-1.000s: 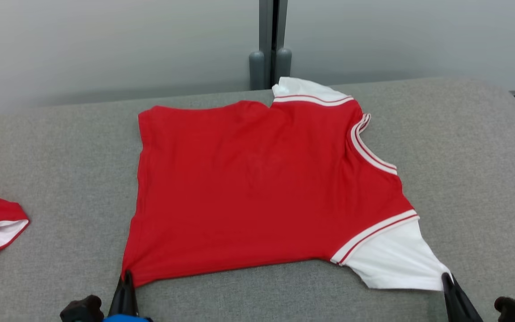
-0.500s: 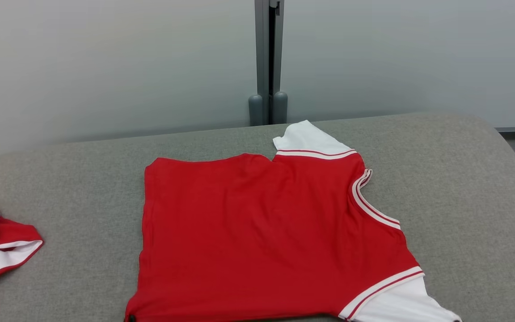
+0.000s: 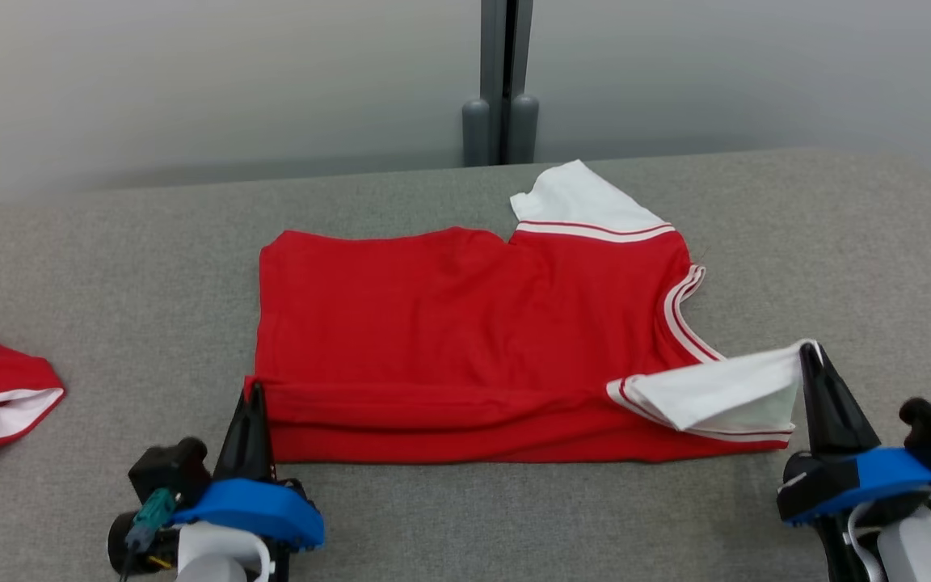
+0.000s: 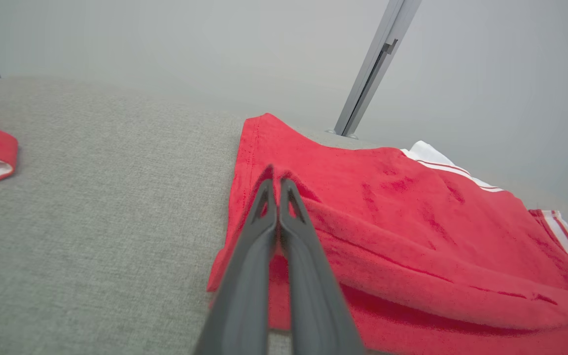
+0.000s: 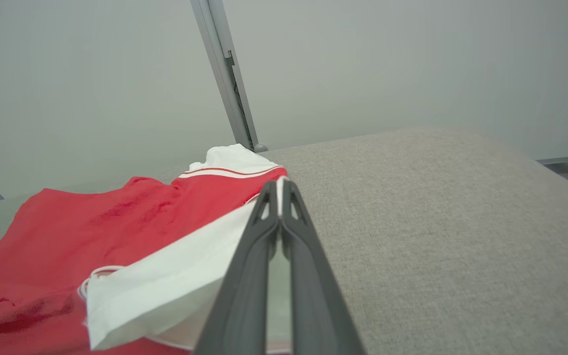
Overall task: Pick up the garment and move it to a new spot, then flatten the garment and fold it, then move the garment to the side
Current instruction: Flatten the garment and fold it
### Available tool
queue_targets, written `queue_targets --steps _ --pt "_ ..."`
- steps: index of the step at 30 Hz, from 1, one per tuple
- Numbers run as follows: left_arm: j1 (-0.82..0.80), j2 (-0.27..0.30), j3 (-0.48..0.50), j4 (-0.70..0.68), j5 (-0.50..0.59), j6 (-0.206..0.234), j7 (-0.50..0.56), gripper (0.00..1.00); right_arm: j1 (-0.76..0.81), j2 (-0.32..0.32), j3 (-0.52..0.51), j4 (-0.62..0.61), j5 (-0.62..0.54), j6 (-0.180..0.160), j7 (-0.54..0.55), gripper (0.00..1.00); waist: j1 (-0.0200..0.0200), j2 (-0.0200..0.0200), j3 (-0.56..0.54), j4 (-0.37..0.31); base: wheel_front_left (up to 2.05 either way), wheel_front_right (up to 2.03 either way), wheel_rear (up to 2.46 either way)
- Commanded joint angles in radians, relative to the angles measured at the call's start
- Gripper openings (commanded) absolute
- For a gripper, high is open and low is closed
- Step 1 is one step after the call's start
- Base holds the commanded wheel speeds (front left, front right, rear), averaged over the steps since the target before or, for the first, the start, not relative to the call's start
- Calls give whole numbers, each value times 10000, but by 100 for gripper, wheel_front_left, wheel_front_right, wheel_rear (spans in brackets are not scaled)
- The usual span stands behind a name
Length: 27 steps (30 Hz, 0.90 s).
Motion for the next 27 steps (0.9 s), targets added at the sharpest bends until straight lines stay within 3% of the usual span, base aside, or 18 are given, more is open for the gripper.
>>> queue_targets --steps 1,9,17,18,19,20,27 --pt "-269 16 -42 43 63 52 -28 0 -267 -80 13 101 -48 1 -3 0 -2 -2 254 195 0 0 0" --pt "-1927 8 -357 1442 253 58 -28 0 -2176 -109 124 1431 -821 1 -2 0 -2 -2 1264 267 0 0 0" --pt "-2122 17 -228 1626 -280 266 -28 0 -2416 132 -667 1101 -1433 1 -3 0 -2 -2 1635 340 0 0 0" --pt "-2100 19 -191 1562 -305 327 -28 7 -2387 164 -882 967 -1532 1 -2 26 -2 -2 1652 341 0 0 0" --pt "-2070 5 -168 1461 -350 375 -28 61 -2333 172 -962 868 -1704 1 -3 100 -2 -2 1667 348 0 0 0" --pt "-1997 5 -155 1412 -436 391 -26 100 -2267 259 -1063 755 -1788 1 -3 100 -2 -2 1675 344 0 0 0" --pt "-1193 10 -223 958 -993 258 -26 100 -1548 746 -1651 420 -1788 1 -2 100 -2 -2 1618 240 0 0 0"
